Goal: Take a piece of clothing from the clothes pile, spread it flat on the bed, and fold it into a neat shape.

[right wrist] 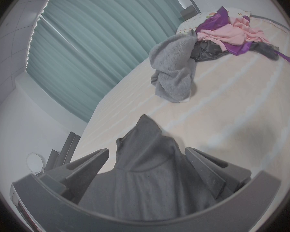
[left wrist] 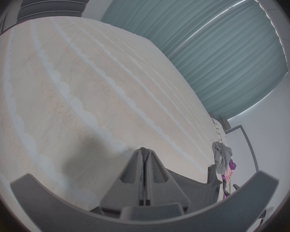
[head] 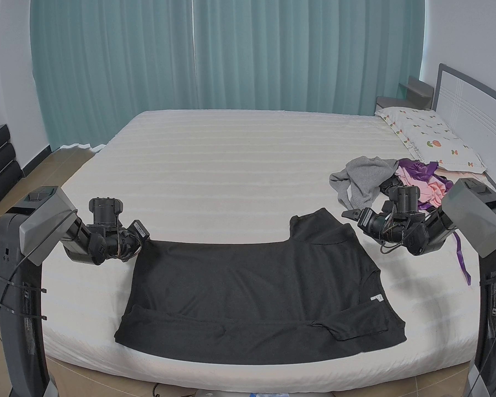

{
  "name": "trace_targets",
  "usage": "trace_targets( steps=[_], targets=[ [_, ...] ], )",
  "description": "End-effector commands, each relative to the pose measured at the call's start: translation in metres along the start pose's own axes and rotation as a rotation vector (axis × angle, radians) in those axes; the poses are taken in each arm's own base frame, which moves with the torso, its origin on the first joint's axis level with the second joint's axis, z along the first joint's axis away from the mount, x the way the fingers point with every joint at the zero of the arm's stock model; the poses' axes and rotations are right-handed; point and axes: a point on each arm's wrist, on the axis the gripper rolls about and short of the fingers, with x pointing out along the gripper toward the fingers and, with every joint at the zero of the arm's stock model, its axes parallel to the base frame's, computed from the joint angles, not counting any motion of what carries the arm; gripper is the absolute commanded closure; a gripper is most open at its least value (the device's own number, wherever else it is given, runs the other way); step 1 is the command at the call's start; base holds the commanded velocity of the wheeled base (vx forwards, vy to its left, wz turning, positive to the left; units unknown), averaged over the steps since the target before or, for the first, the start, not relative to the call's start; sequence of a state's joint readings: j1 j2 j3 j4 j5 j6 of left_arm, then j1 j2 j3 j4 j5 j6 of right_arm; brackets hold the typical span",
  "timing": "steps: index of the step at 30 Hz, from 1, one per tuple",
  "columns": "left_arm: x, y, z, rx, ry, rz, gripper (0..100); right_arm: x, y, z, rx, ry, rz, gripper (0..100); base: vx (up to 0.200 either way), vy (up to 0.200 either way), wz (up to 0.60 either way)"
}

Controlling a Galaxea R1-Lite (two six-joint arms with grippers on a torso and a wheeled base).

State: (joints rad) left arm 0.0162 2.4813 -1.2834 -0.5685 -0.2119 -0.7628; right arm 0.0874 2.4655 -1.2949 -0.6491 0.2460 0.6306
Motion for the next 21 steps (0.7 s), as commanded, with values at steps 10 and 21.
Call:
trace_targets(
  steps=[10,21],
  targets=[
    [-0.001,0.0,0.0,-0.002,0.002,0.001,100,0.059,-0.02,-0.007,-0.023,-0.04,-0.052,0,0.0,0.0,0.0],
    [-0.001,0.0,-0.001,0.001,0.003,-0.002,100,0.062,-0.019,-0.002,-0.027,-0.06,-0.038,100,0.0,0.0,0.0]
  ],
)
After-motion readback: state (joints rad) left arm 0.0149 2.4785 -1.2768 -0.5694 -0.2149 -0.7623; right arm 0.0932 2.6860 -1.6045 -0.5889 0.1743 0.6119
